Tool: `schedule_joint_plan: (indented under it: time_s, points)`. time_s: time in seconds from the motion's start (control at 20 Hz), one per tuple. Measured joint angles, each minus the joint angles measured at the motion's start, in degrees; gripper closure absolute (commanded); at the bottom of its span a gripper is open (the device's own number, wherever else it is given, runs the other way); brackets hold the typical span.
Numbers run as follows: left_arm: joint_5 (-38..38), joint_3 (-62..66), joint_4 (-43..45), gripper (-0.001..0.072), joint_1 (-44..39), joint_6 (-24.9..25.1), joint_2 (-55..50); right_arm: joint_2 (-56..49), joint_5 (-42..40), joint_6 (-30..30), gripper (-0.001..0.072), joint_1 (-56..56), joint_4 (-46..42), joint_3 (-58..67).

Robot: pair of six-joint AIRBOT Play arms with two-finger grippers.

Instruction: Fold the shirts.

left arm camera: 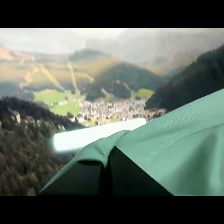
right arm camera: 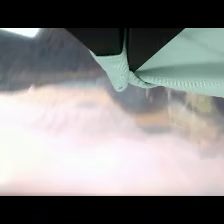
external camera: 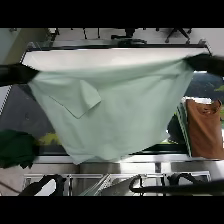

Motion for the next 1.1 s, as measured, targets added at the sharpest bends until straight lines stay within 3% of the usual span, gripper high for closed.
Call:
schedule_joint_plan:
  time_s: [0.2, 0.45, 0.75, 1.1]
  points:
    - [6.47, -3.56, 0.37, 0.0698, -1.73, 1.64, -15.10, -15.34, -1.79, -2.10, 0.0696, 2.10, 2.29, -4.22]
    - [9.57, 4.50, 0.33, 0.0697, -2.21, 1.18, -29.94, -28.85, -6.14, -4.50, 0.0696, 3.23, 7.37, -0.48]
    - [5.33, 12.24, 4.48, 0.0698, -2.71, -3.65, -36.61, -32.96, -5.29, -5.22, 0.0696, 3.45, 6.88, 4.28]
    - [4.37, 5.22, 11.02, 0.0698, -3.74, -7.04, -37.79, -33.62, -3.54, -4.42, 0.0696, 3.54, 0.74, 3.93]
